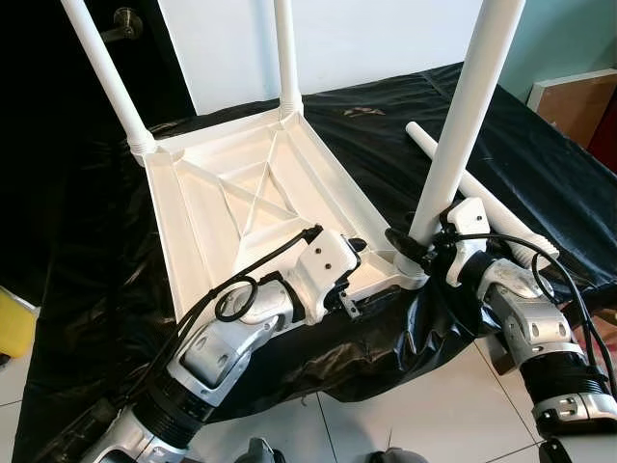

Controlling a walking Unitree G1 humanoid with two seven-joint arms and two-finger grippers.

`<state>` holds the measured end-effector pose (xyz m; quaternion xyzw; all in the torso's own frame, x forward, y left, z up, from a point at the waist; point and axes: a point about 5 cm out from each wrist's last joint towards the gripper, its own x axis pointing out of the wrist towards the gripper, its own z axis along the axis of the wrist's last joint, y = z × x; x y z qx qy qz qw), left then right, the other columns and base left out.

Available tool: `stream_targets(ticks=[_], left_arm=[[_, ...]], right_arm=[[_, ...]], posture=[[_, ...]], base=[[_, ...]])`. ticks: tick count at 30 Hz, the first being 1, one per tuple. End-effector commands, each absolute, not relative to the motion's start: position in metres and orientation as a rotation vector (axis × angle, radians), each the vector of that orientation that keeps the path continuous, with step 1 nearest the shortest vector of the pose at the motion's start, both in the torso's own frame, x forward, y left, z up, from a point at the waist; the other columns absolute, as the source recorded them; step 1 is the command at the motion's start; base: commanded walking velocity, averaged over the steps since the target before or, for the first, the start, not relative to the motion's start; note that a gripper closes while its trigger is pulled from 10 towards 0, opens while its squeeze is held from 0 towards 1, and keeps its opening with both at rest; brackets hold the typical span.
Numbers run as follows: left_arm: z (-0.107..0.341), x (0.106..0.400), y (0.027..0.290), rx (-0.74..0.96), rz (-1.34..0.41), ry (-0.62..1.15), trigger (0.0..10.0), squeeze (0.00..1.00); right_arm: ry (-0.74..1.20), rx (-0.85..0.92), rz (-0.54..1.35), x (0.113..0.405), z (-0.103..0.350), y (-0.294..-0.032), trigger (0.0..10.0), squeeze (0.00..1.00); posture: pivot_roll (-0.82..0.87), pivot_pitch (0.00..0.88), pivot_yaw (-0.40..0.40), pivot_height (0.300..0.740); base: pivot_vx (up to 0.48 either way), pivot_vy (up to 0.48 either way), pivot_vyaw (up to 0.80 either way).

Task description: Building children table

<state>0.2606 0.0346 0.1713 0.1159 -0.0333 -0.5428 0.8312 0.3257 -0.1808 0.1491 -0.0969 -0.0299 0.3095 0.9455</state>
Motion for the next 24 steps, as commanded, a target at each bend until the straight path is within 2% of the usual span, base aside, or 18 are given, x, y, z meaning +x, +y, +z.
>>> stream_targets(ticks=[1, 9, 12, 19, 24], left_arm=[[0.169, 0.256, 0.035, 0.258, -1.251, -0.055, 10.0, 0.00], [0.169, 0.256, 0.035, 0.259, -1.253, -0.053, 10.0, 0.00], [0.169, 0.257, 0.036, 0.262, -1.253, -0.050, 10.0, 0.00], [0.169, 0.257, 0.035, 0.261, -1.257, -0.050, 10.0, 0.00], [0.169, 0.258, 0.034, 0.262, -1.257, -0.051, 10.0, 0.00]], right_arm=[[-0.019, -0.179, 0.573, 0.323, 0.137, -0.184, 10.0, 0.00], [-0.021, -0.146, 0.393, 0.322, 0.129, -0.183, 10.0, 0.00], [-0.008, -0.092, 0.238, 0.318, 0.123, -0.180, 10.0, 0.00], [0.025, -0.042, 0.005, 0.311, 0.118, -0.170, 10.0, 0.00], [0.029, -0.025, -0.045, 0.309, 0.116, -0.167, 10.0, 0.00]], posture=[[-0.10, 0.078, 0.047, 0.740], [-0.10, 0.082, 0.052, 0.740], [-0.10, 0.086, 0.058, 0.740], [-0.11, 0.088, 0.061, 0.740], [-0.11, 0.088, 0.061, 0.740]], base=[[0.000, 0.000, 0.00], [0.000, 0.000, 0.00], [0.000, 0.000, 0.00], [0.000, 0.000, 0.00], [0.000, 0.000, 0.00]])
